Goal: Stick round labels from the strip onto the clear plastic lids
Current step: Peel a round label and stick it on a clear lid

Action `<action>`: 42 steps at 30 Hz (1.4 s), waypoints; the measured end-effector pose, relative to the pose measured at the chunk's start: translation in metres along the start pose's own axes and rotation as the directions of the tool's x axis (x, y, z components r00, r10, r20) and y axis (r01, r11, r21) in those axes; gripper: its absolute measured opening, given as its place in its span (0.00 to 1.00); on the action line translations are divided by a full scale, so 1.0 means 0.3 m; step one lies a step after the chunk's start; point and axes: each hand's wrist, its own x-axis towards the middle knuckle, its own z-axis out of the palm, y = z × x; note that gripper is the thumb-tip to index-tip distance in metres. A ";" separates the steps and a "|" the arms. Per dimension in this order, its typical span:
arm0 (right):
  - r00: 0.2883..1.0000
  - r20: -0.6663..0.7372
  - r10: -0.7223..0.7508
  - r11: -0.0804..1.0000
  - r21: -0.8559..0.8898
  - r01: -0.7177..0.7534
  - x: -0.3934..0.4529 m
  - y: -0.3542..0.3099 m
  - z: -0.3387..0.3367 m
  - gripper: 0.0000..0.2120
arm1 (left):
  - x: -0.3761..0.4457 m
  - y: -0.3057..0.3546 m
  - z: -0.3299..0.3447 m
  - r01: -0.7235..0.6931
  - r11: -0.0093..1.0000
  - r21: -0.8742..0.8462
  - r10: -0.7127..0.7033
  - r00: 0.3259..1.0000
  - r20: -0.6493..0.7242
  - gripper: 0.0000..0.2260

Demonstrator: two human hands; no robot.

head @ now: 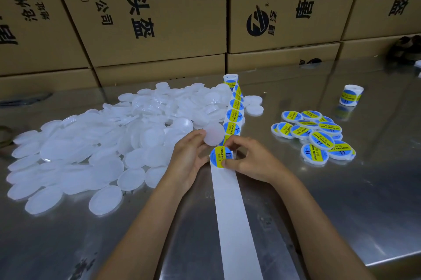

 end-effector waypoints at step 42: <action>0.925 -0.233 0.300 0.741 0.667 -0.072 0.031 -0.036 0.020 0.10 | -0.027 -0.015 0.034 0.055 0.984 -0.170 -0.010 0.967 0.256 0.12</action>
